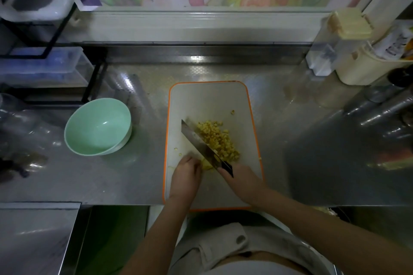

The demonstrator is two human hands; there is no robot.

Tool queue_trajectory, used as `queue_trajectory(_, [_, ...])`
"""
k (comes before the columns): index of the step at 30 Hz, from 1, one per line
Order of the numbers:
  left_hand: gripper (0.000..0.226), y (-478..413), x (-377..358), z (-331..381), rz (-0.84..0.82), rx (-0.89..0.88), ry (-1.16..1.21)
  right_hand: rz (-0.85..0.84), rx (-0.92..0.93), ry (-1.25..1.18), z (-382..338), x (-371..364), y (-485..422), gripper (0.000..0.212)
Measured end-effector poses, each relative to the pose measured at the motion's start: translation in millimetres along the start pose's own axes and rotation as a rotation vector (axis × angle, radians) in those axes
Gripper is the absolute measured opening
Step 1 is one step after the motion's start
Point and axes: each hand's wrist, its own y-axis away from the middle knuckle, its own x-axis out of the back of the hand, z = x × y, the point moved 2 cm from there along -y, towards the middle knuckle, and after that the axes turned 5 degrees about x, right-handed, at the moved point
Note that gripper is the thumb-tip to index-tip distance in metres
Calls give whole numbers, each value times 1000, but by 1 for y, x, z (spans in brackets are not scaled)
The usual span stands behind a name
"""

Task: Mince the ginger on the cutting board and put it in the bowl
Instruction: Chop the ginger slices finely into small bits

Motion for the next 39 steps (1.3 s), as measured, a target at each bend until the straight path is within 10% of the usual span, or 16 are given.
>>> queue_trajectory(39, [18,0,2,-2,-19,-22,5,50,2,-57,8,-3,-13,31])
